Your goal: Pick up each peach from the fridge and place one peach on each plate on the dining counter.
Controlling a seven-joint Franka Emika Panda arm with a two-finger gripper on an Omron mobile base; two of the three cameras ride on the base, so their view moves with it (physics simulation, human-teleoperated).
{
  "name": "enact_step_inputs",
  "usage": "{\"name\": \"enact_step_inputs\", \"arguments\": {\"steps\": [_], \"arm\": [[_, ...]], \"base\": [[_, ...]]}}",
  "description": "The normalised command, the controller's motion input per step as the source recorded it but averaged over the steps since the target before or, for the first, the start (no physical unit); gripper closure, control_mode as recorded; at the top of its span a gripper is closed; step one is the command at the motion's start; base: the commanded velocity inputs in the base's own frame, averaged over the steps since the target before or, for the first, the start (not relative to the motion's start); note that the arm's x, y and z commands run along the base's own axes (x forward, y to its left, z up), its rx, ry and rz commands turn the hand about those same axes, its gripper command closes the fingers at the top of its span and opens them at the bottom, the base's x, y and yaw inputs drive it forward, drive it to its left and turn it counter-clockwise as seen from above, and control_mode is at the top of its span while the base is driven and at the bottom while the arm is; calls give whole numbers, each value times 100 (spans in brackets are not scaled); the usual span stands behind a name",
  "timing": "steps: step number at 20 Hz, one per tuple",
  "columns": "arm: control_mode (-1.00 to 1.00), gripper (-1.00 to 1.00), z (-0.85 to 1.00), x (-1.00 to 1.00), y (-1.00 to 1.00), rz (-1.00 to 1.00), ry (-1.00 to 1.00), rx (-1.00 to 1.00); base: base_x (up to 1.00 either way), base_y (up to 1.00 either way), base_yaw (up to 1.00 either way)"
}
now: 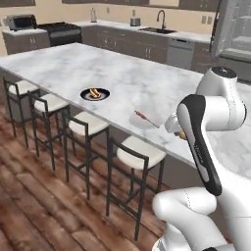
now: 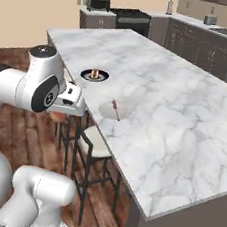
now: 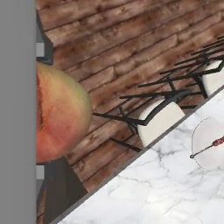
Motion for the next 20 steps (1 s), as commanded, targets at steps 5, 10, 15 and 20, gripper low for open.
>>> {"name": "enact_step_inputs", "arguments": {"steps": [5,10,15,20], "arm": [[100,100,0,0,0,0,0,0],[100,100,0,0,0,0,0,0],[100,100,0,0,0,0,0,0],[100,100,0,0,0,0,0,0]], "base": [[68,73,-73],[51,86,-68],[19,85,-69],[2,92,-47]]}}
